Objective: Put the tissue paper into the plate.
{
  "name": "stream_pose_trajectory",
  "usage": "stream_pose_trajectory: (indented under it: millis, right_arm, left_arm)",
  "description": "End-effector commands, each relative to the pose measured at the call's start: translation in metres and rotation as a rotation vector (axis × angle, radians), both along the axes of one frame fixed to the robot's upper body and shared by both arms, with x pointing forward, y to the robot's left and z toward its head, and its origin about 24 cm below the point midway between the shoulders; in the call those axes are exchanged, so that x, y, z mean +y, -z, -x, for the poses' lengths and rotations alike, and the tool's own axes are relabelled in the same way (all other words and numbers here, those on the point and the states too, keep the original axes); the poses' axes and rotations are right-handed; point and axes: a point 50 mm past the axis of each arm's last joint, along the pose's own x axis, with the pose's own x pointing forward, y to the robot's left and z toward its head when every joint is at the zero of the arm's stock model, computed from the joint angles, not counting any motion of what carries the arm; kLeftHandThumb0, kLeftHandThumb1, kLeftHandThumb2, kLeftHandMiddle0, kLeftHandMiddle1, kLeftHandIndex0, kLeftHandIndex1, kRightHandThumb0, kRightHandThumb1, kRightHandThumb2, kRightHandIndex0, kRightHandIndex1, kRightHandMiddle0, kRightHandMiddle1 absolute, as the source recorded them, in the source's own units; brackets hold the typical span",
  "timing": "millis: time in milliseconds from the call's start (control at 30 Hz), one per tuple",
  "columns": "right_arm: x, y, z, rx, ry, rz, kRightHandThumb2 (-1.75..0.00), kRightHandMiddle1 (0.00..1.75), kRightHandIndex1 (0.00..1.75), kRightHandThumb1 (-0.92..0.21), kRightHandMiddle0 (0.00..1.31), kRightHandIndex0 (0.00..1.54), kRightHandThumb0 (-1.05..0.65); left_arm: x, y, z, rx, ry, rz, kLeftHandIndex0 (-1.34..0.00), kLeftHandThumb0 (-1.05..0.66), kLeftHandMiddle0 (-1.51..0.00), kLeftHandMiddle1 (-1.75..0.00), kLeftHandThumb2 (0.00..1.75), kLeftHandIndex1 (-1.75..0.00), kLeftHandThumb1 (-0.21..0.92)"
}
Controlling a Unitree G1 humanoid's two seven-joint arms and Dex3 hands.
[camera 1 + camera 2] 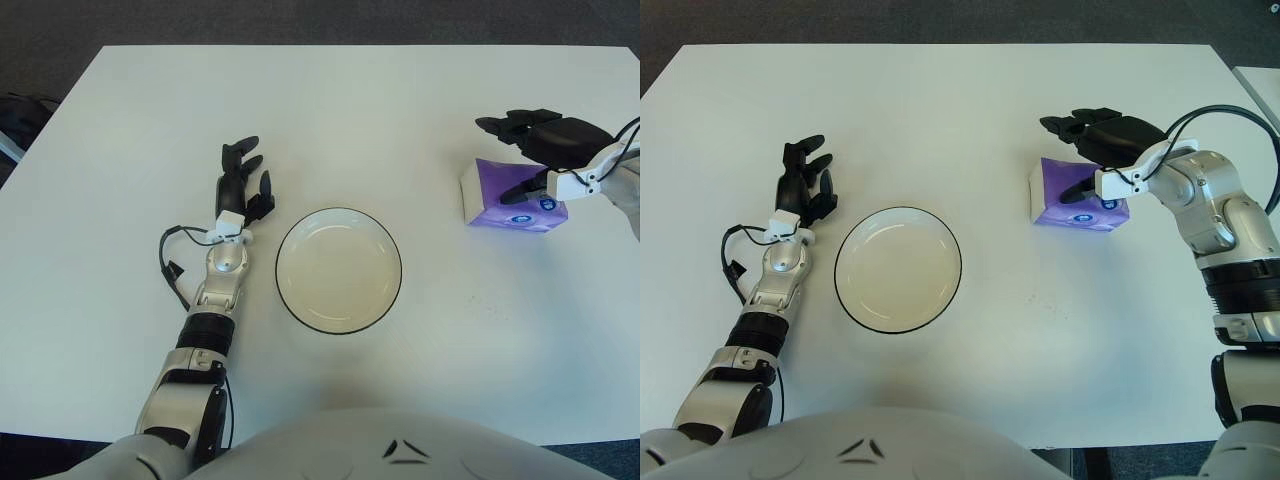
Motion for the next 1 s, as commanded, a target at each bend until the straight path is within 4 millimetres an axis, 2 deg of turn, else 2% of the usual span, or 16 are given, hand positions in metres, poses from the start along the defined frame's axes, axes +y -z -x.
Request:
stream_pose_trajectory:
  millis: [0, 333, 967]
  right_arm:
    - [-0.003, -0.007, 0.002, -0.01, 0.018, 0.03, -0.11, 0.0, 0.0, -0.92, 0.0, 0.0, -1.05]
    - [-0.003, -0.007, 0.006, 0.038, 0.039, 0.055, -0.07, 0.0, 0.0, -0.92, 0.0, 0.0, -1.05]
    - [0.003, 0.011, 0.016, 0.133, 0.002, 0.08, -0.19, 0.0, 0.0, -0.92, 0.0, 0.0, -1.05]
  left_arm:
    - [0.006, 0.056, 0.03, 0.24, -0.035, -0.011, 0.0, -0.67, -0.26, -0.67, 0.76, -0.94, 0.92]
    - [0.007, 0.055, 0.031, 0.232, -0.038, -0.013, 0.0, -0.68, -0.25, -0.65, 0.78, -0.9, 0.92]
    - [0.008, 0.055, 0.031, 0.231, -0.036, -0.014, 0.0, -0.67, -0.27, -0.65, 0.78, -0.9, 0.92]
